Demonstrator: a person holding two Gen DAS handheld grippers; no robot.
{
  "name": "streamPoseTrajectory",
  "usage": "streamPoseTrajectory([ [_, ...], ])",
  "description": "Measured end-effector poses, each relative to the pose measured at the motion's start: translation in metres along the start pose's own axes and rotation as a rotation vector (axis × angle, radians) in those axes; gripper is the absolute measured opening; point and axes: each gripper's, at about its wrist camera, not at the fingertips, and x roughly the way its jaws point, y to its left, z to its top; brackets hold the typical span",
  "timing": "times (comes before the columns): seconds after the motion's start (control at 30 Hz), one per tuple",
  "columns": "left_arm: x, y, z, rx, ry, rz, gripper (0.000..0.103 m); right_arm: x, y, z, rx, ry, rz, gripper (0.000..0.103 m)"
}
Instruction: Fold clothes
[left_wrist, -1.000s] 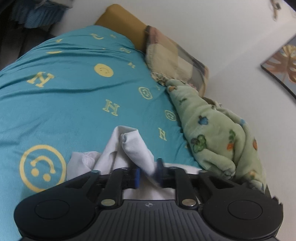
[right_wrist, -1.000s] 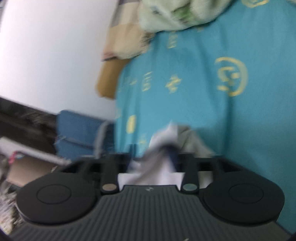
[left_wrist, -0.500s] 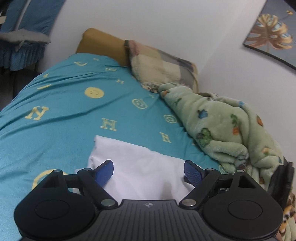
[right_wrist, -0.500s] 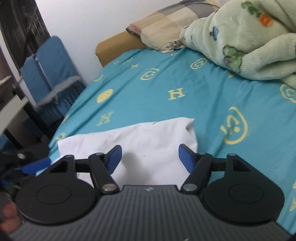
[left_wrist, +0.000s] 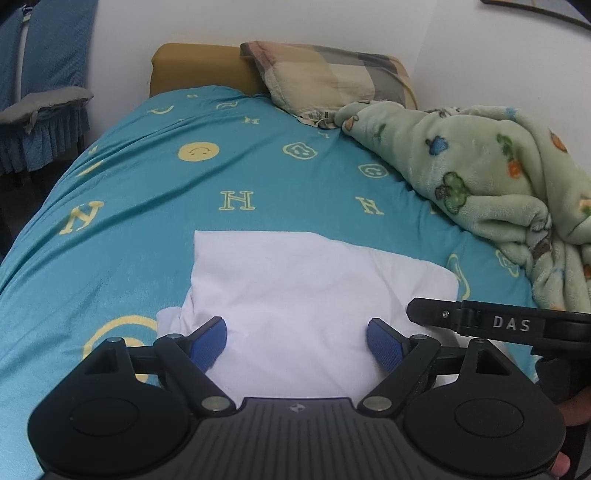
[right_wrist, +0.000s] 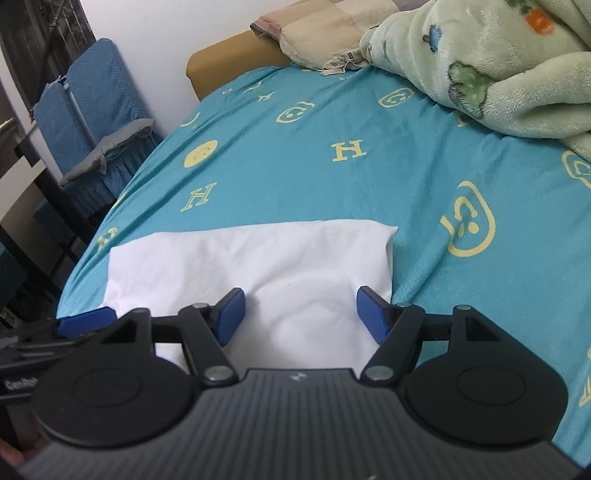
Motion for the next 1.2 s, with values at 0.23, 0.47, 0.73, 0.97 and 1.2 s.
streamPoseTrajectory([
  [0.23,-0.021,-0.014,-0.017,0.065,-0.004,0.06,0.085,-0.031,0.008,-0.026,-0.033,0.008,-0.015,0.069],
  [0.47,-0.056,-0.019,-0.026,0.017,-0.017,0.066,0.085,-0.031,0.001,-0.04,0.002,0.022,-0.005,0.069],
  [0.73,-0.109,0.003,-0.052,-0.328,0.069,-0.106,0.091,-0.04,0.003,-0.046,0.003,0.027,-0.023,0.069],
  [0.97,-0.059,0.046,-0.068,-0.673,0.127,-0.17,0.091,-0.047,0.002,-0.047,0.022,0.032,-0.026,0.069],
  [1.2,-0.045,0.072,-0.078,-0.878,0.093,-0.174,0.067,-0.081,-0.009,-0.04,0.207,0.016,0.028,0.069],
])
